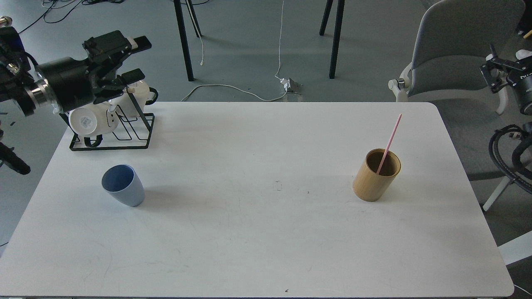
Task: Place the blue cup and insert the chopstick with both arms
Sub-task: 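Lower the left gripper from the dish rack toward the light blue cup, then close the left gripper on the light blue cup's side, then carry the blue cup with the left gripper toward the tan cup and set it down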
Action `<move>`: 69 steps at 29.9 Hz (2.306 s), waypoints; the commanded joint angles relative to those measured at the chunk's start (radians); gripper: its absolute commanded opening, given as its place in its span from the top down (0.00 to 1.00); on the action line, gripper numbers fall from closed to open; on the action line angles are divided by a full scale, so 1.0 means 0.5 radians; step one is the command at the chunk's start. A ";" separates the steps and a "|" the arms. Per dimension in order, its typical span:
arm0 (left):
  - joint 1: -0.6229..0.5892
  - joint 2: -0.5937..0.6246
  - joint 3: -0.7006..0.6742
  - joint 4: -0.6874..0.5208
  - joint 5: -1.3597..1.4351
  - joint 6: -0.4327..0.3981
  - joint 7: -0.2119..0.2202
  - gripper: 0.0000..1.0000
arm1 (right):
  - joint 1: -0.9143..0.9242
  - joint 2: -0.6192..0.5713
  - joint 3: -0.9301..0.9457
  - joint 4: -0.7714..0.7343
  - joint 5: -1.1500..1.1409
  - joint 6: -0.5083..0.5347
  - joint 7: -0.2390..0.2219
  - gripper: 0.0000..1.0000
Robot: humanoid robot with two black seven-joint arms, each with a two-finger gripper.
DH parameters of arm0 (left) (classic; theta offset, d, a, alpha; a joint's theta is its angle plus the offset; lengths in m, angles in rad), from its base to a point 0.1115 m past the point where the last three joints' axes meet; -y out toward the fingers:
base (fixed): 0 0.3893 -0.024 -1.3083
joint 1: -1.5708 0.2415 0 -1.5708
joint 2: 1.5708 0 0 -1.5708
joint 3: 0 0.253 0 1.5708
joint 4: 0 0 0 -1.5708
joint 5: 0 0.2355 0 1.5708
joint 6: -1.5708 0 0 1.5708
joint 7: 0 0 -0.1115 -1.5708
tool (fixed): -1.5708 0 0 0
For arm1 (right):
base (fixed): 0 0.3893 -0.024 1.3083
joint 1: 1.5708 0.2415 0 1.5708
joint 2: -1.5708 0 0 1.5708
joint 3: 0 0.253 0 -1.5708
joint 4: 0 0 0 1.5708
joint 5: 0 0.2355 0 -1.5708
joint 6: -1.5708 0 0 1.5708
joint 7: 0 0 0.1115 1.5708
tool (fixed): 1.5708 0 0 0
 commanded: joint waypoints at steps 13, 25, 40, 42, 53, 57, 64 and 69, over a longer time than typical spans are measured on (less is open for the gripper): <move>0.283 0.244 0.306 0.000 1.459 0.478 -0.115 0.08 | 0.021 0.000 0.034 -0.102 0.000 0.000 0.021 0.01; 0.351 -0.044 0.441 0.403 1.643 0.573 -0.115 0.34 | 0.037 -0.003 0.073 -0.108 0.000 0.000 0.021 0.01; 0.363 -0.145 0.557 0.584 1.662 0.564 -0.161 0.42 | 0.043 -0.006 0.123 -0.105 0.000 0.000 0.021 0.01; 0.363 -0.151 0.557 0.590 1.659 0.564 -0.161 0.49 | 0.043 -0.006 0.123 -0.105 0.000 0.000 0.021 0.01; 0.351 -0.228 0.557 0.679 1.665 0.558 -0.228 0.96 | 0.043 -0.015 0.123 -0.105 0.000 0.000 0.018 0.01; 0.302 -0.265 0.560 0.673 1.668 0.549 -0.222 0.99 | 0.073 -0.024 0.123 -0.108 0.000 0.000 0.018 0.01; -0.066 -0.283 0.560 0.645 1.726 0.200 -0.201 0.99 | 0.138 -0.076 0.116 -0.108 -0.003 0.000 0.014 0.01; -0.317 -0.583 0.560 0.510 2.014 -0.067 -0.075 0.98 | 0.184 -0.080 0.098 -0.108 -0.015 0.000 0.014 0.01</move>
